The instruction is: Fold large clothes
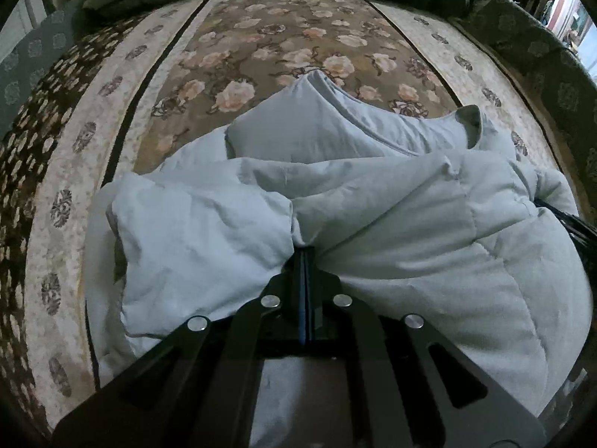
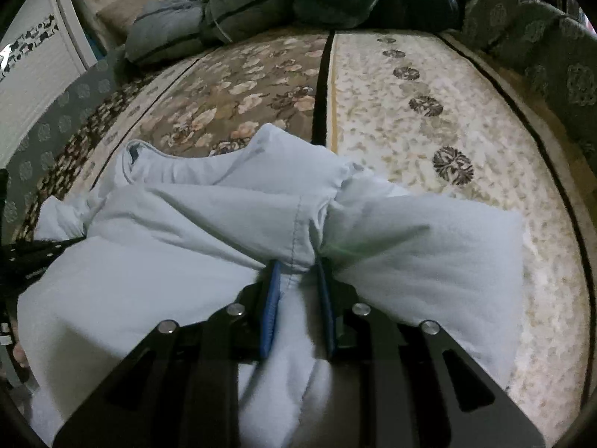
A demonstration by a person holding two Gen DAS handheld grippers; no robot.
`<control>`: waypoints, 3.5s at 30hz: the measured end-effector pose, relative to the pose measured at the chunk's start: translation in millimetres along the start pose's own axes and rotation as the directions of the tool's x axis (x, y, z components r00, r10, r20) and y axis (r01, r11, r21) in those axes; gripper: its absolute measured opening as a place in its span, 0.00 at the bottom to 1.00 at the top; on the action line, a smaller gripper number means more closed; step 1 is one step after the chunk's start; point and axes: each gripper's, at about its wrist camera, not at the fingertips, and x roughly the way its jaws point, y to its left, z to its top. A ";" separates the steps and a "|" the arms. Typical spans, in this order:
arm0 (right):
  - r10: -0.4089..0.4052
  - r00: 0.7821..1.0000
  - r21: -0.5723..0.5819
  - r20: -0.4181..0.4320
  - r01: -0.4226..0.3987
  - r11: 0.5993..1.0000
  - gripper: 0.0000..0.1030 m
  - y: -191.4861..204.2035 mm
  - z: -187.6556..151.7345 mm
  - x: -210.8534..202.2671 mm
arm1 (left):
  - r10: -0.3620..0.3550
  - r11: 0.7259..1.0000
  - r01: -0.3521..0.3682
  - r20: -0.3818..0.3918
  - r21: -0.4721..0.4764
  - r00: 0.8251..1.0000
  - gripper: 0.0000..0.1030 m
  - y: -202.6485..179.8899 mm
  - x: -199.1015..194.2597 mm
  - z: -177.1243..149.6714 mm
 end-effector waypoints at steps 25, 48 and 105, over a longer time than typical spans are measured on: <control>-0.016 0.990 -0.050 0.139 0.023 0.998 0.50 -5.1 -72.5 -89.0 | -0.009 0.999 0.002 0.129 0.051 0.992 0.33 -101.1 -61.2 -53.5; -0.061 0.983 -0.018 0.175 0.065 0.998 0.83 1.0 -138.8 -171.1 | 0.070 0.997 -0.062 0.187 -0.049 0.980 0.81 -52.5 -145.7 -146.6; -0.240 0.949 0.129 0.204 0.217 0.968 0.87 -51.4 -344.1 -275.0 | 0.014 0.995 0.002 0.160 -0.096 0.987 0.71 106.5 -197.2 -390.1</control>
